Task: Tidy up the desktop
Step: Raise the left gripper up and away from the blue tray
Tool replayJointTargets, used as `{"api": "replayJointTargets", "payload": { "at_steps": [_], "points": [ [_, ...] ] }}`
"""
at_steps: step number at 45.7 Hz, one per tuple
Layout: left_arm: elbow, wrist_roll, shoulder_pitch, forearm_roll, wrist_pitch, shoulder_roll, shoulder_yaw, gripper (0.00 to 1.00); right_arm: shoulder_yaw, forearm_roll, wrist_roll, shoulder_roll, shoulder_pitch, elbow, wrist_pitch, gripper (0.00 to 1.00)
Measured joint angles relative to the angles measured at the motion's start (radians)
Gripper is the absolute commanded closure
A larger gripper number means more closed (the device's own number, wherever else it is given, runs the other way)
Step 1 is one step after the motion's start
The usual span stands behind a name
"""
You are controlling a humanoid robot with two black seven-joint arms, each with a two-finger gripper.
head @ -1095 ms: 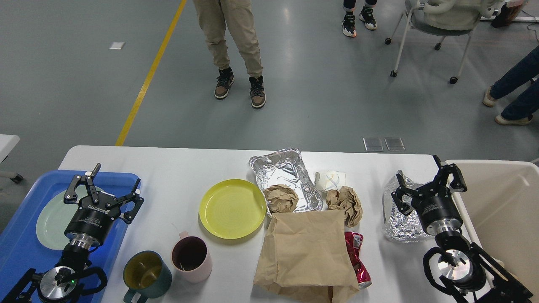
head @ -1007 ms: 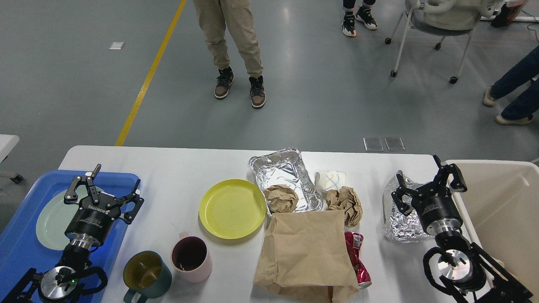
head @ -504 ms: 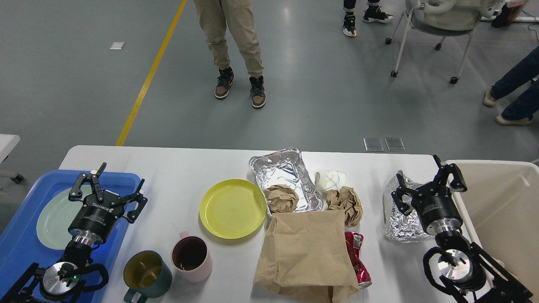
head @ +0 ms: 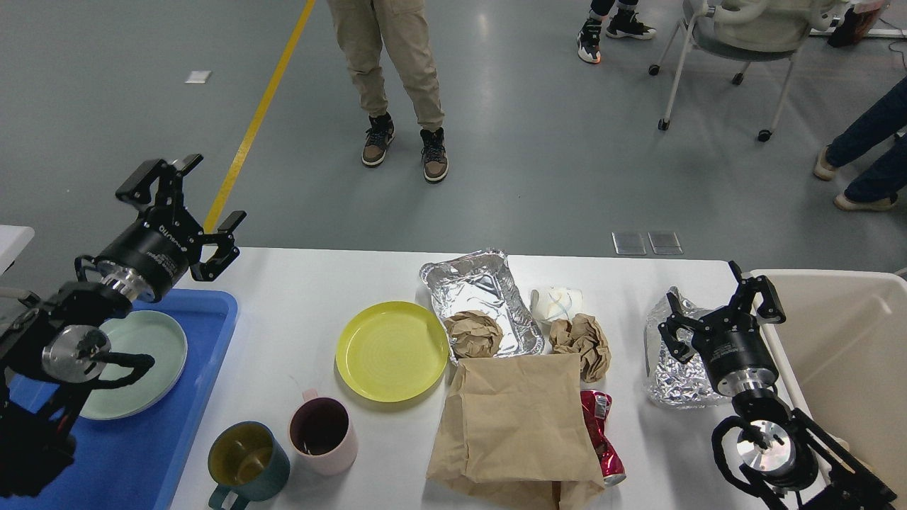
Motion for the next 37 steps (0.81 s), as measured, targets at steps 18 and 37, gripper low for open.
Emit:
{"api": "replayJointTargets", "payload": {
  "at_steps": [18, 37],
  "points": [
    [0.069, -0.019, -0.632, -0.074, 0.075, 0.223, 1.004, 0.04, 0.0, 0.0, 0.0, 0.0, 0.0, 0.0, 0.0, 0.0],
    [0.041, -0.017, -1.473, -0.08, 0.05, -0.219, 2.253, 0.04, 0.0, 0.0, 0.0, 0.0, 0.0, 0.0, 0.0, 0.0]
  ]
}}
